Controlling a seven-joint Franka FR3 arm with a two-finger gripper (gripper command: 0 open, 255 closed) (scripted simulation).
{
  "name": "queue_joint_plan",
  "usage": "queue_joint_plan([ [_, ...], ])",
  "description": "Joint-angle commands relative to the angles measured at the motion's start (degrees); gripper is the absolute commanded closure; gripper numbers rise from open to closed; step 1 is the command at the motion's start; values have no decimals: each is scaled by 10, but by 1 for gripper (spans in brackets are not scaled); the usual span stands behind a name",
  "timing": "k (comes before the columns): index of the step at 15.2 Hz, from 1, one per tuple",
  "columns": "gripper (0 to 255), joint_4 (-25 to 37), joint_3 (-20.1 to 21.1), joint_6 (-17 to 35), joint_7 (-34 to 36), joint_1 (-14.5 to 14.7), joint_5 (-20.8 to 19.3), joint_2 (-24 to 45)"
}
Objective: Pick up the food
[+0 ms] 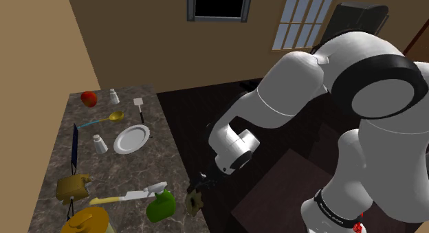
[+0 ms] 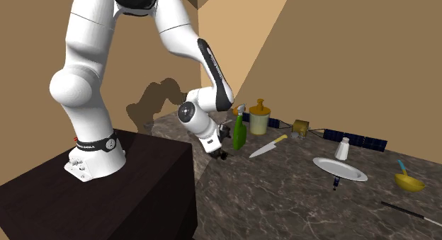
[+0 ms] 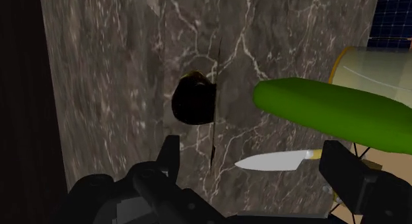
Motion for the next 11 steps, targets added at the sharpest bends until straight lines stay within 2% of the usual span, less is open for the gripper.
queue_joint_plan([
  [1, 0, 9, 0, -10, -15, -1, 15, 20],
  [5, 0, 27, 1, -29, -40, -3, 40, 63],
  [7, 0, 27, 1, -29, -40, -3, 40, 63],
  [8, 255, 28, 1, -29, -40, -2, 41, 64],
  [11, 255, 27, 1, -29, -41, -2, 42, 63],
])
